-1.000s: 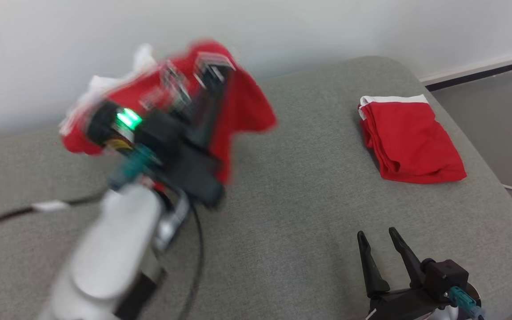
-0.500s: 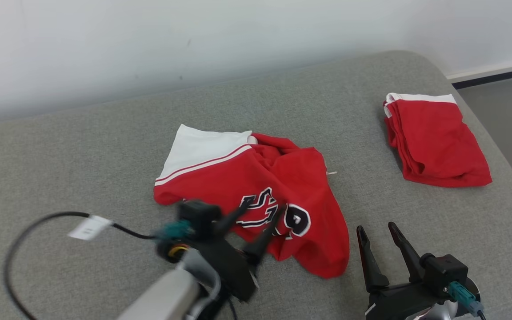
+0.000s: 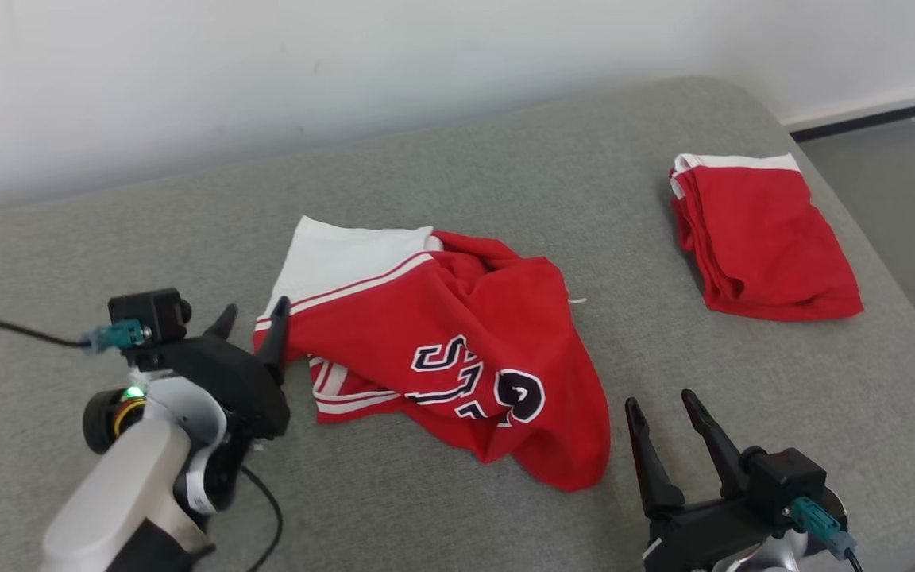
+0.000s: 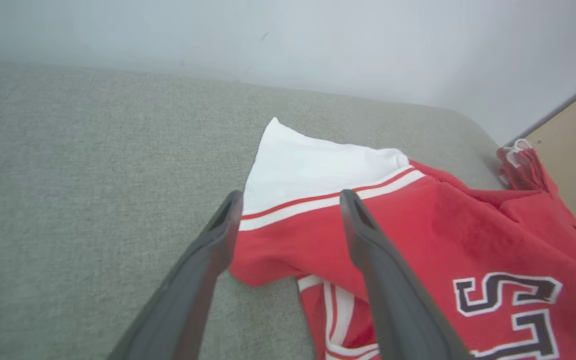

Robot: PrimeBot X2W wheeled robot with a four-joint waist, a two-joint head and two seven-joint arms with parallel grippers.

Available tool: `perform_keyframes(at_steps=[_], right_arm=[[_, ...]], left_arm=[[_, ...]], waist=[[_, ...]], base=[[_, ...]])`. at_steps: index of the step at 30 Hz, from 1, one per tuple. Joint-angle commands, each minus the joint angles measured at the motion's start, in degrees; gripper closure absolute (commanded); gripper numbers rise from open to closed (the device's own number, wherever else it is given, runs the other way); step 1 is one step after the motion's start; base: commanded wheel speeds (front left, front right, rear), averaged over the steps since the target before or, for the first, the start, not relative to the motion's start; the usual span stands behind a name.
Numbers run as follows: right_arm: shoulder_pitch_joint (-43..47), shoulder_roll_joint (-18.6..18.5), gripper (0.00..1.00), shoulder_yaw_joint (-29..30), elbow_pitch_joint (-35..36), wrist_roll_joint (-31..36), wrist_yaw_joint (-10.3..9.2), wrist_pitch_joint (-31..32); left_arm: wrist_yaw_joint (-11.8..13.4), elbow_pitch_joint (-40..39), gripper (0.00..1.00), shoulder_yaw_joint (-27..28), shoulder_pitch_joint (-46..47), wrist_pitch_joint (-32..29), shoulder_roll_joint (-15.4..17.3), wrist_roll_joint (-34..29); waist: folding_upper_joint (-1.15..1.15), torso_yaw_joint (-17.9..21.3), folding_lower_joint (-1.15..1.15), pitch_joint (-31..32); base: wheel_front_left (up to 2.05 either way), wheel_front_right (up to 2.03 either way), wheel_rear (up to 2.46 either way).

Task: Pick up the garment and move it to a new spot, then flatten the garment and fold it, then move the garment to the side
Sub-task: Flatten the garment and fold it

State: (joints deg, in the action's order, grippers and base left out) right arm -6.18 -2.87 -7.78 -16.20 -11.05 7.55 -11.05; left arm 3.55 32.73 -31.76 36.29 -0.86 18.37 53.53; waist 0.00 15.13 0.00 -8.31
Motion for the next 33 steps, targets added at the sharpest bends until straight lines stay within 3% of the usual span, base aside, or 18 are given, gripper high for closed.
perform_keyframes(at_steps=[1,4,8,18,19,20,21,27,33], right_arm=[[-0.9,0.0,0.0,0.0,0.1,-0.3,-0.14,0.0],[-1.0,0.0,0.0,-0.4,0.2,-0.5,-0.14,-0.4],[-1.0,0.0,0.0,0.1,0.1,-0.7,-0.14,-0.7],[-1.9,0.0,0.0,-0.5,-0.6,-0.5,-0.14,-1.2],[-1.9,0.0,0.0,-0.6,-0.6,-0.6,-0.14,-1.1],[-1.9,0.0,0.0,-0.7,-0.7,-0.7,-0.14,-1.1],[-1.8,0.0,0.0,-0.8,-0.7,-0.7,-0.14,-1.1],[-1.2,0.0,0.0,-0.1,-0.9,-0.1,-0.14,-1.1],[-1.1,0.0,0.0,-0.2,-0.7,-0.5,-0.14,-1.0]], left_arm=[[0.7,1.0,0.0,-0.2,1.1,-0.8,0.1,0.1],[4.0,6.4,0.0,-0.2,4.3,-4.0,1.1,-0.9],[5.6,10.6,0.0,0.4,6.1,-5.2,1.1,-0.3],[5.8,16.7,0.0,0.6,6.3,-9.8,-1.1,2.1],[5.1,16.8,0.25,0.4,6.3,-9.7,-1.2,2.2],[4.3,16.4,0.84,0.1,6.6,-8.5,-1.3,1.6],[3.6,16.0,1.0,-0.1,7.0,-7.4,-1.3,1.1],[0.4,13.9,1.0,-0.8,9.5,-1.2,-1.8,-0.9],[-2.8,8.1,1.0,-2.4,14.2,6.8,-4.2,-4.3]], waist=[[0.0,1.5,0.0,-1.3],[0.0,4.0,0.0,-2.9],[0.0,6.0,0.0,-4.0],[0.0,7.1,0.0,-3.9],[0.0,7.2,0.0,-3.8],[0.0,7.3,0.0,-3.8],[0.0,7.3,0.0,-3.7],[0.0,6.7,0.0,-3.0],[0.0,5.1,0.0,-2.2]], base=[[0.0,0.0,0.0],[0.0,0.0,0.0],[0.0,0.0,0.0],[0.0,0.0,0.0],[0.0,0.0,0.0],[0.0,0.0,0.0],[0.0,0.0,0.0],[0.0,0.0,0.0],[0.0,0.0,0.0]])
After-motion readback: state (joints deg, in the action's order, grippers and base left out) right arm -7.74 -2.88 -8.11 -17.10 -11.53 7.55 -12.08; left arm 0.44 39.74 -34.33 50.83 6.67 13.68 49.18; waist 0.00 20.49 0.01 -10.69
